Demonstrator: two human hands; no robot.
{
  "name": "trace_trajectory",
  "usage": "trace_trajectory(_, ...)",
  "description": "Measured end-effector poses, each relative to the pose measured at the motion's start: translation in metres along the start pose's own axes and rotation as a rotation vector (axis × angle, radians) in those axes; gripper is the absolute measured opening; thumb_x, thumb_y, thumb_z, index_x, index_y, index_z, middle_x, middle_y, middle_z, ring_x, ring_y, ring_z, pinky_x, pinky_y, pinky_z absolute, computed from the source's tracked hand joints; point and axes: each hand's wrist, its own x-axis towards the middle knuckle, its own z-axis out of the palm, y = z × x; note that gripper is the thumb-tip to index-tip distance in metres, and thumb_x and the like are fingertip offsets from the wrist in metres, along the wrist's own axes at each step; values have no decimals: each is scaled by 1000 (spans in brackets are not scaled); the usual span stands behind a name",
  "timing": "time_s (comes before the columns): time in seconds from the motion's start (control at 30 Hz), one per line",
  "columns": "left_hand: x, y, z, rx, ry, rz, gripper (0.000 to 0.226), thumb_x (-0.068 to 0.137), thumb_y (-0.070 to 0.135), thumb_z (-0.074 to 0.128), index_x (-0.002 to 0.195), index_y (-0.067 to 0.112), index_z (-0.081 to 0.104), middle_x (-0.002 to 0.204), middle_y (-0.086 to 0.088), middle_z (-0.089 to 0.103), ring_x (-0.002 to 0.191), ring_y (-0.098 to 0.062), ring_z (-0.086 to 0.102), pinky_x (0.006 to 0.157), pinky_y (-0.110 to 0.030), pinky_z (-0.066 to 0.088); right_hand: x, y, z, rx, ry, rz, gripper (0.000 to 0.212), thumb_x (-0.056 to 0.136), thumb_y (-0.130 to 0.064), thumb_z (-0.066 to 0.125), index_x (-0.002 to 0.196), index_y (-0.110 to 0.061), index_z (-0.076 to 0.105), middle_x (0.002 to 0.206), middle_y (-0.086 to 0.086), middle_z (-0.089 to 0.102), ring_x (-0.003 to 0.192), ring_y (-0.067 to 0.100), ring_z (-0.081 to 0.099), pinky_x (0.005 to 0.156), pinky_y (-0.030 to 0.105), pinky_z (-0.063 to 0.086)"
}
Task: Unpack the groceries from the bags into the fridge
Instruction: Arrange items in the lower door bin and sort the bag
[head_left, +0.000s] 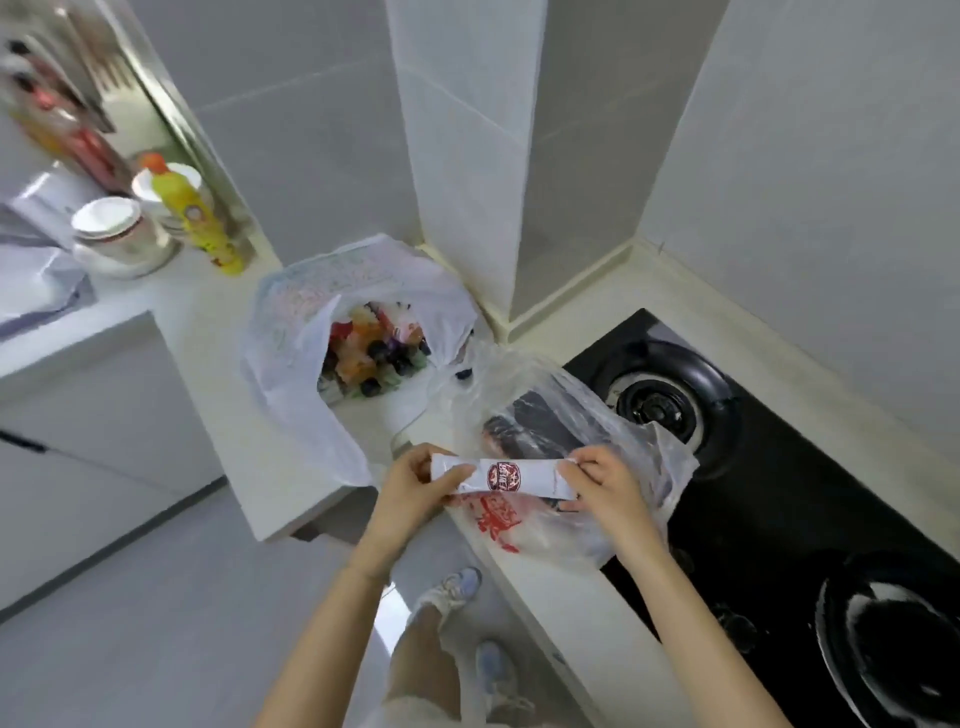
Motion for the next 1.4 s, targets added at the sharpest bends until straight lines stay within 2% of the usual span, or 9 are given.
trace_trajectory(0.17, -84, -21, -36, -87, 392, -12, 21, 84, 7, 73, 90, -9, 62, 77, -19, 67, 64, -13, 64, 57, -24, 54, -27, -10, 57, 38, -333, 25, 11, 87, 1, 64, 90, -8, 61, 79, 3, 70, 62, 4, 67, 53, 17, 51)
trace_trajectory(0.33, -189, -37, -77, -161, 750, 23, 14, 86, 7, 71, 79, 1, 61, 64, -5, 64, 51, -13, 56, 49, -21, 47, -76, -15, 135, -44, -630, 2, 10, 87, 0, 65, 87, -10, 62, 78, 3, 70, 63, 7, 67, 53, 18, 52)
trace_trajectory(0.43, -254, -48, -90, -212, 927, 75, 14, 92, 10, 64, 85, -1, 59, 67, -4, 63, 55, -14, 55, 51, -21, 47, -119, -16, 175, -121, -752, -42, 8, 89, -7, 65, 96, -9, 63, 85, 6, 69, 70, 17, 66, 54, 21, 54)
trace_trajectory(0.73, -463, -109, -106, -324, 1355, 114, 14, 92, 11, 64, 92, 3, 52, 69, -2, 67, 67, -14, 63, 58, -29, 56, -294, 13, 256, -308, -1182, -137, 16, 92, -15, 63, 107, -14, 62, 86, 3, 71, 65, 14, 68, 64, 22, 56)
trace_trajectory(0.87, -568, -135, -112, -272, 1479, 114, 14, 91, 12, 65, 90, 7, 53, 73, -4, 69, 67, -12, 64, 58, -31, 57, -399, 43, 273, -362, -1365, -202, 13, 92, -12, 61, 102, -3, 62, 79, 4, 66, 59, 15, 64, 59, 21, 51)
trace_trajectory(1.03, -697, -145, -102, -189, 1539, 185, 16, 90, 9, 66, 85, 4, 51, 71, -11, 69, 63, -14, 66, 56, -26, 55, -514, 66, 277, -290, -1488, -276, 5, 88, -16, 68, 88, -11, 67, 73, 3, 65, 59, 18, 60, 58, 22, 48)
trace_trajectory(1.13, -760, -146, -92, -82, 1551, 230, 9, 91, 10, 64, 89, 10, 56, 65, 0, 67, 61, -8, 63, 56, -16, 48, -571, 70, 273, -275, -1581, -325, 19, 79, -22, 67, 91, -8, 69, 75, 5, 68, 60, 19, 63, 57, 23, 49)
trace_trajectory(1.23, -816, -151, -89, 23, 1582, 230, 5, 94, 13, 61, 98, 14, 59, 62, 14, 60, 59, 0, 56, 56, -10, 40, -623, 70, 274, -216, -1619, -391, 3, 86, -6, 67, 85, -3, 67, 69, 7, 67, 55, 18, 61, 55, 22, 48)
trace_trajectory(1.4, -890, -162, -99, 124, 1687, 165, 11, 93, 21, 63, 102, 28, 61, 92, 12, 69, 89, -7, 66, 74, -18, 52, -695, 61, 280, -170, -1638, -543, 9, 88, -1, 64, 80, -4, 67, 69, 6, 68, 55, 19, 61, 56, 23, 49)
